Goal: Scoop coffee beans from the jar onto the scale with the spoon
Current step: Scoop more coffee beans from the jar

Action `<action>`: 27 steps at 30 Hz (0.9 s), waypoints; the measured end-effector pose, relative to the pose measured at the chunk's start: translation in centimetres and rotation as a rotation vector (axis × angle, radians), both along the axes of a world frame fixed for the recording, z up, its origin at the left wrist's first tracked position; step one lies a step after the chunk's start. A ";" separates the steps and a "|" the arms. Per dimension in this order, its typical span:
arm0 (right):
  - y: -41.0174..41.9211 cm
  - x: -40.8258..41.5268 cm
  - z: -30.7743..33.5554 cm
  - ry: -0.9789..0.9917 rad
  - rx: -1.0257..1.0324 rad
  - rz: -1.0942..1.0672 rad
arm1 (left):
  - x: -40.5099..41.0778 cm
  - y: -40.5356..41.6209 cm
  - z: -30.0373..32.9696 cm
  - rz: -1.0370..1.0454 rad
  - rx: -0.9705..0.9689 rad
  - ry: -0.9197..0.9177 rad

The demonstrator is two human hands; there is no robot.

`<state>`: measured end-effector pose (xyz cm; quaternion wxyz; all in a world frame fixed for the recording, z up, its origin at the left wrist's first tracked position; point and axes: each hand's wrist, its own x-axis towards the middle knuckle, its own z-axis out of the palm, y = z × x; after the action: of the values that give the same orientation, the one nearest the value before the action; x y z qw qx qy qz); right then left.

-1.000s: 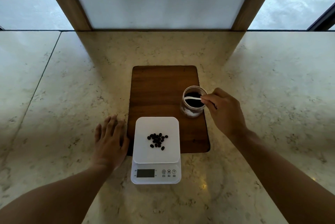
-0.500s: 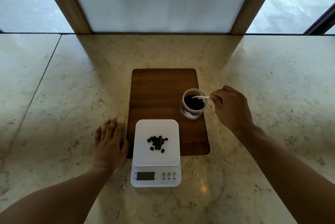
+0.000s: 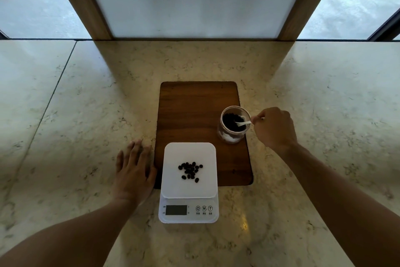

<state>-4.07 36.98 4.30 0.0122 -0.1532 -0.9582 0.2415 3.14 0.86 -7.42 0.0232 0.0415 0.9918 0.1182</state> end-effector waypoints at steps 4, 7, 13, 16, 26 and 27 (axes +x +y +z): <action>0.2 -0.1 0.0 -0.051 -0.047 -0.035 | 0.0 0.0 0.0 -0.004 -0.008 -0.003; 0.4 0.0 0.0 -0.069 -0.083 -0.052 | 0.0 0.0 0.2 -0.006 -0.003 0.005; 0.5 -0.2 -0.4 -0.121 -0.198 -0.125 | 0.1 0.1 0.3 -0.014 -0.005 0.009; 0.6 -0.3 -0.5 -0.138 -0.265 -0.179 | 0.1 0.0 0.2 -0.012 -0.009 0.006; 0.5 -0.4 -0.8 -0.147 -0.393 -0.284 | 0.1 -0.2 -0.2 -0.011 -0.008 0.012; 0.5 -0.4 -0.8 -0.143 -0.401 -0.284 | 0.0 -0.2 -0.2 -0.007 -0.006 0.014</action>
<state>-4.48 37.47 3.51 -0.0524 -0.3024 -0.8584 0.4109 3.15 0.69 -7.63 0.0169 0.0458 0.9922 0.1149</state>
